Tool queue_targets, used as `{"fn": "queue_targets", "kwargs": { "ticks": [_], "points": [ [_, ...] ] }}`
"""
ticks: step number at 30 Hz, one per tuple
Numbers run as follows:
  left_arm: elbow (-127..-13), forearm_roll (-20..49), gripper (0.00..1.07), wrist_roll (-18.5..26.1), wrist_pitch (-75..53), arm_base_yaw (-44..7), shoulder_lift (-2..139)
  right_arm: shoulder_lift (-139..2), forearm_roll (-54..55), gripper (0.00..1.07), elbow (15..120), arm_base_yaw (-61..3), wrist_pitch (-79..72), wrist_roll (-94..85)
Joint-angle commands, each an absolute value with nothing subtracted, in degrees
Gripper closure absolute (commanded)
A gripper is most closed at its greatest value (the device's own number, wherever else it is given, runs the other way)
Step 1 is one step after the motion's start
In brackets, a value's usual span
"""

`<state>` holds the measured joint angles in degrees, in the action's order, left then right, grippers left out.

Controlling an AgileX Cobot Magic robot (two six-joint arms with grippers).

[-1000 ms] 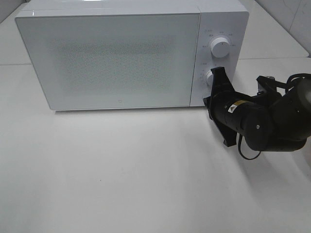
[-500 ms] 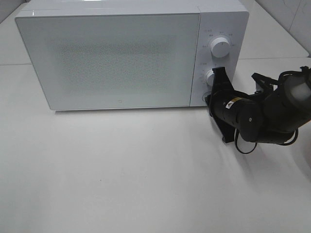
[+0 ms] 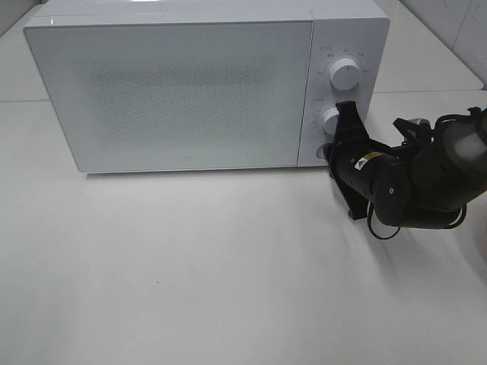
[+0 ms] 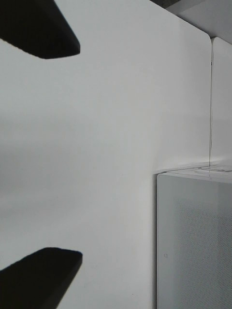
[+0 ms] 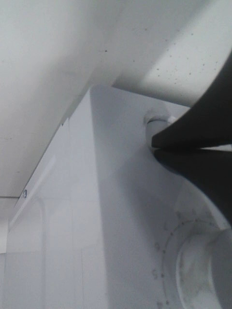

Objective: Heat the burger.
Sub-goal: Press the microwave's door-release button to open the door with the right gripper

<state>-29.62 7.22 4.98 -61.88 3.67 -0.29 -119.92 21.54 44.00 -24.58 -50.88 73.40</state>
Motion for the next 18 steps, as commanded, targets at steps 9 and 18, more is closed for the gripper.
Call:
{"fn": "queue_targets", "kwargs": {
  "ticks": [9, 18],
  "points": [
    [-29.68, 7.73, 0.04, 4.87, -61.36, 3.78, -1.20, -119.40, 24.81, 1.07, 50.82, -22.17, -64.86, 68.47],
    [-29.68, 7.73, 0.04, 4.87, -61.36, 3.78, -1.20, -121.47, 24.64, 1.07, 55.63, -20.97, -70.07, 68.07]
  ]
}}
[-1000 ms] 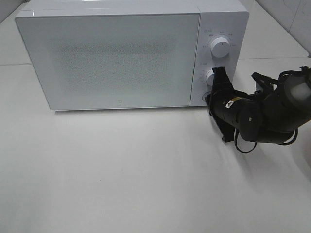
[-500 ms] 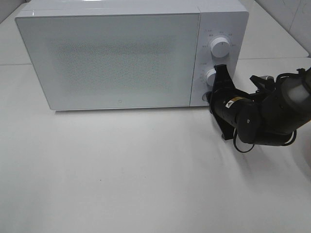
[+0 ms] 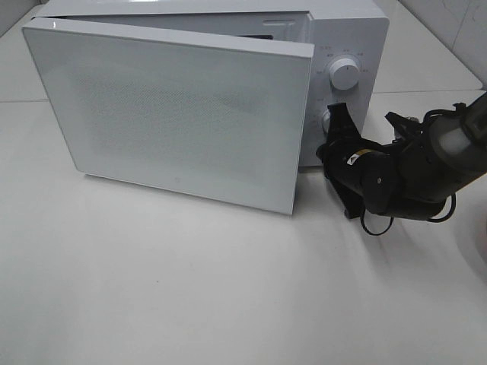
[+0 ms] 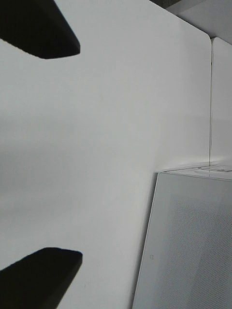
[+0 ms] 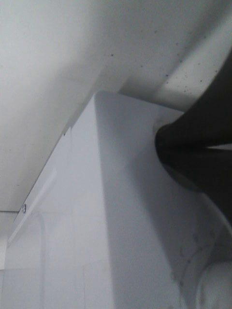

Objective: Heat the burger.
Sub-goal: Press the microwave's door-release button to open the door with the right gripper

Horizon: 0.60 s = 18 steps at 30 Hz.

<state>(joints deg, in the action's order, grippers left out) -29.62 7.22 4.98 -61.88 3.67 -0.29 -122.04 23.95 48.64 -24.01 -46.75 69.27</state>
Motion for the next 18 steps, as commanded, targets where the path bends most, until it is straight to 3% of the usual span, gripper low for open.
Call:
{"fn": "queue_targets", "kwargs": {
  "ticks": [1, 18],
  "points": [
    [-29.68, 7.73, 0.04, 4.87, -61.36, 3.78, -1.20, -121.47, 24.75, 1.07, 55.69, -20.97, -70.24, 68.07],
    [-29.68, 7.73, 0.04, 4.87, -61.36, 3.78, -1.20, -121.41, 24.01, 1.07, 53.97, -22.06, -67.90, 69.44]
  ]
}}
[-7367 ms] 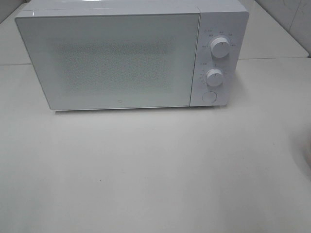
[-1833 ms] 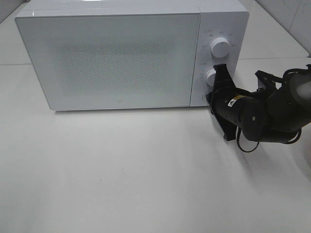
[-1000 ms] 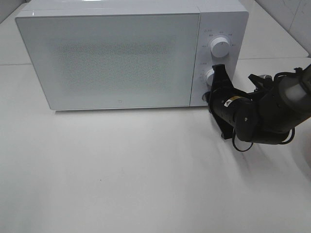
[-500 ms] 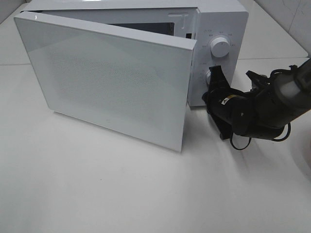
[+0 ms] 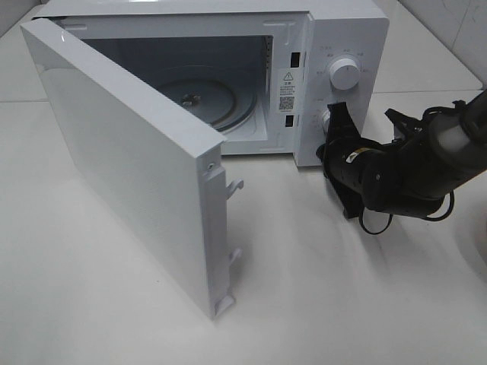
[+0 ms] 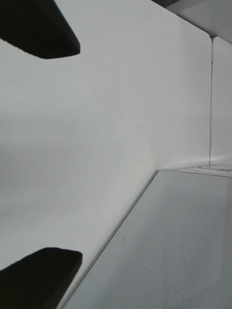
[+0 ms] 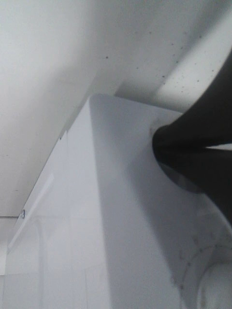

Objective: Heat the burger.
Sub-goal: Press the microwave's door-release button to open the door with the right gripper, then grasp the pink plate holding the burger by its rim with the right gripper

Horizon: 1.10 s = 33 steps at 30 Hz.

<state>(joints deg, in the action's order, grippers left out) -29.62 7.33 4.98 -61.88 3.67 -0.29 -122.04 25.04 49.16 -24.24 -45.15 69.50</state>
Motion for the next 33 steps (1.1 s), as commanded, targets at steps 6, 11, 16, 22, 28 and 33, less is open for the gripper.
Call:
{"fn": "queue_targets", "kwargs": {
  "ticks": [6, 11, 16, 22, 28, 33],
  "points": [
    [-29.68, 7.73, 0.04, 4.87, -61.36, 3.78, -1.20, -121.35, 23.20, 1.07, 51.11, -23.61, -66.12, 72.19],
    [-29.68, 7.73, 0.04, 4.87, -61.36, 3.78, -1.20, -120.49, 22.75, 1.07, 49.39, -24.47, -61.82, 73.57],
    [-29.68, 7.73, 0.04, 4.87, -61.36, 3.78, -1.20, -118.72, 21.08, 1.07, 47.21, -24.81, -56.15, 75.46],
    [-29.68, 7.73, 0.04, 4.87, -61.36, 3.78, -1.20, -115.51, 15.41, 1.07, 43.72, -24.81, -48.64, 75.92],
    [-29.68, 7.73, 0.04, 4.87, -61.36, 3.78, -1.20, -111.04, 9.80, 1.07, 39.99, -24.81, -39.65, 77.35],
    [-29.68, 7.73, 0.04, 4.87, -61.36, 3.78, -1.20, -106.74, 6.47, 1.07, 37.93, -24.81, -31.63, 76.66]
  ]
}}
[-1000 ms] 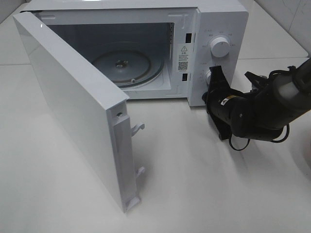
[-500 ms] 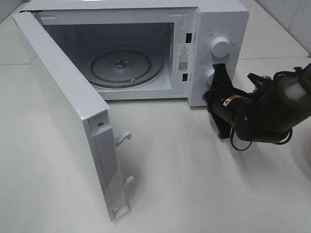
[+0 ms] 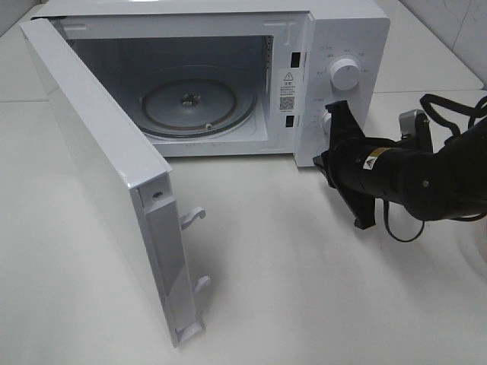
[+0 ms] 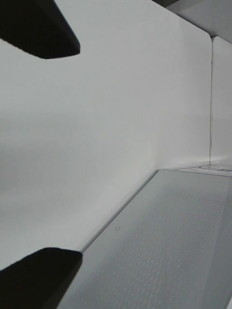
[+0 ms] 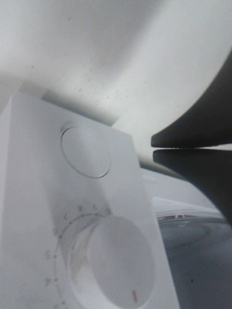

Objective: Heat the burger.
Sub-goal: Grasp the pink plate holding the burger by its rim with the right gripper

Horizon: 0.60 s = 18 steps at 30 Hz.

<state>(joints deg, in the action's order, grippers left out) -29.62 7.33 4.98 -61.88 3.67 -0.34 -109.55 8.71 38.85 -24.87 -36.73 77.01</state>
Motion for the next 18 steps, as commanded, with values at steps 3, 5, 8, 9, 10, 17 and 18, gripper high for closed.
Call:
{"fn": "queue_targets", "kwargs": {
  "ticks": [3, 5, 8, 9, 10, 17, 18],
  "points": [
    [-29.68, 7.73, 0.04, 4.87, -61.36, 3.78, -1.20, -103.59, 6.30, 1.07, 37.30, -24.75, -26.18, 73.17],
    [-29.68, 7.73, 0.04, 4.87, -61.36, 3.78, -1.20, -102.67, 6.30, 1.07, 37.30, -24.75, -23.66, 70.65],
    [-29.68, 7.73, 0.04, 4.87, -61.36, 3.78, -1.20, -99.58, 6.53, 1.07, 37.30, -24.69, -17.99, 61.25],
    [-29.68, 7.73, 0.04, 4.87, -61.36, 3.78, -1.20, -97.35, 6.53, 1.07, 37.30, -24.58, -15.47, 56.26],
    [-29.68, 7.73, 0.04, 4.87, -61.36, 3.78, -1.20, -95.34, 6.53, 1.07, 37.30, -24.58, -13.01, 51.62],
    [-29.68, 7.73, 0.04, 4.87, -61.36, 3.78, -1.20, -89.21, 6.53, 1.07, 37.30, -23.15, -4.70, 35.98],
    [-29.68, 7.73, 0.04, 4.87, -61.36, 3.78, -1.20, -87.43, 6.53, 1.06, 37.30, -21.77, -1.66, 32.14]
  ]
}}
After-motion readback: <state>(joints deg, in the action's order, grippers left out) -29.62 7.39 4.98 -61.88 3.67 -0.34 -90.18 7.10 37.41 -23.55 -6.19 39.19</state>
